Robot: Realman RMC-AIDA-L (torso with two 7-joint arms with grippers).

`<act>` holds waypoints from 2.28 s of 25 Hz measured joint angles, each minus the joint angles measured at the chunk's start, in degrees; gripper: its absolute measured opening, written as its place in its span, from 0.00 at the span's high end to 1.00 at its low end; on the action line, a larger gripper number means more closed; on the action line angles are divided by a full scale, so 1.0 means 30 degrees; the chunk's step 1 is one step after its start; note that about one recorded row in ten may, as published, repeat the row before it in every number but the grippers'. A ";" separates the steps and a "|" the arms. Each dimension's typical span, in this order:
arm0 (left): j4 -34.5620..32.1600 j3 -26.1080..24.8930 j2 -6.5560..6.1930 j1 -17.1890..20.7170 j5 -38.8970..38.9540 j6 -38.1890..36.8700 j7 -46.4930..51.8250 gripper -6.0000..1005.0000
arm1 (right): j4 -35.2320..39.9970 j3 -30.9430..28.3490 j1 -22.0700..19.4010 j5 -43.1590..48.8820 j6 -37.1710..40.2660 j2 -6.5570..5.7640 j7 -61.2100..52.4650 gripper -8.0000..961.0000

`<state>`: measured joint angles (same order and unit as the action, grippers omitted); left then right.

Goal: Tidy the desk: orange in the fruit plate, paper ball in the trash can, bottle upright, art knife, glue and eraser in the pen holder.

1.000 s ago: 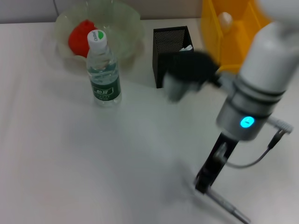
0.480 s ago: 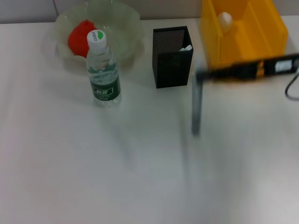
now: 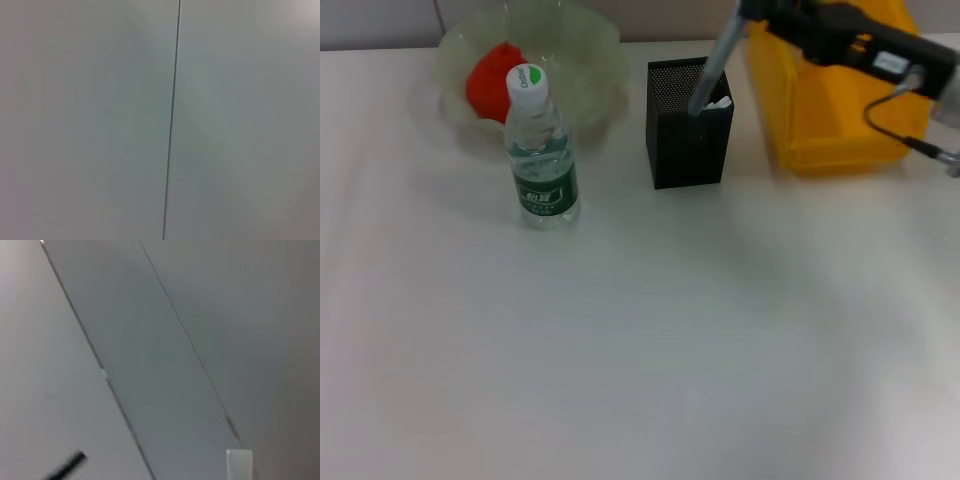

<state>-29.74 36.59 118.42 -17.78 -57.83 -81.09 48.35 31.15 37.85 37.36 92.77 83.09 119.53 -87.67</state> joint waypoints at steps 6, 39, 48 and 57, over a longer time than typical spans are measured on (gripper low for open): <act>0.0238 -0.0186 0.0011 0.0250 0.0028 -0.0116 -0.0006 0.49 | -0.0407 0.2263 0.0585 -0.0200 -0.3656 0.0029 0.1606 0.85; 0.0929 -0.0383 0.0048 0.0469 0.0057 -0.0534 0.0049 0.49 | -0.2949 0.3328 0.1745 -0.3844 -0.6309 0.0042 0.7950 0.82; 0.1237 -0.0391 0.0047 0.0560 0.0057 -0.0582 0.0002 0.49 | -0.4018 0.3352 0.2018 -0.3858 -0.6960 0.0037 0.7958 0.80; 0.1243 -0.0332 0.0043 0.0626 0.0049 -0.0897 0.0096 0.49 | -0.4761 0.3268 0.1946 -0.3869 -0.6811 0.0054 0.7854 0.60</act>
<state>-26.01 35.59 118.55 -15.91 -57.68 -83.78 48.64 16.87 47.65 43.20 81.16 62.65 119.69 -64.11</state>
